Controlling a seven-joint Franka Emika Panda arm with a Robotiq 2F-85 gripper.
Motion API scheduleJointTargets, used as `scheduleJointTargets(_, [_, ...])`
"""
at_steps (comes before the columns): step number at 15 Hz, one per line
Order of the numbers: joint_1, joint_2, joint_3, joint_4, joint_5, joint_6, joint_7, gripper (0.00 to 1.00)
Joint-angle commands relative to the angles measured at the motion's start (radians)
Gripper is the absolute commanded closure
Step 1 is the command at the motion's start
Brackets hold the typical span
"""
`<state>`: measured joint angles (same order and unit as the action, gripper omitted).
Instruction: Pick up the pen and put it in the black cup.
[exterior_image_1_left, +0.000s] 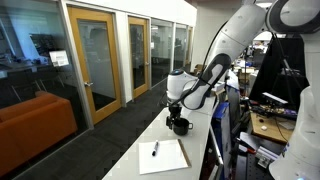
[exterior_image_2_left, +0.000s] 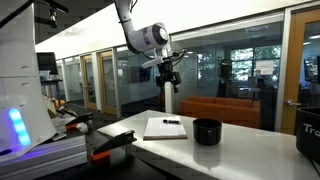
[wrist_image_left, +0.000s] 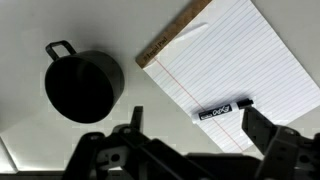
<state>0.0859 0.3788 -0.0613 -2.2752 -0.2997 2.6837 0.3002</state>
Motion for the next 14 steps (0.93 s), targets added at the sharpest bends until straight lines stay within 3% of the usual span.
scheduleJointTargets(1, [0.019, 0.090, -0.017, 0.060, 0.048, 0.036, 0.004, 0.00])
scheduleJointTargets(8, [0.028, 0.251, -0.035, 0.098, 0.136, 0.156, -0.016, 0.00])
scheduleJointTargets(14, [0.063, 0.311, -0.055, 0.145, 0.199, 0.228, -0.009, 0.00])
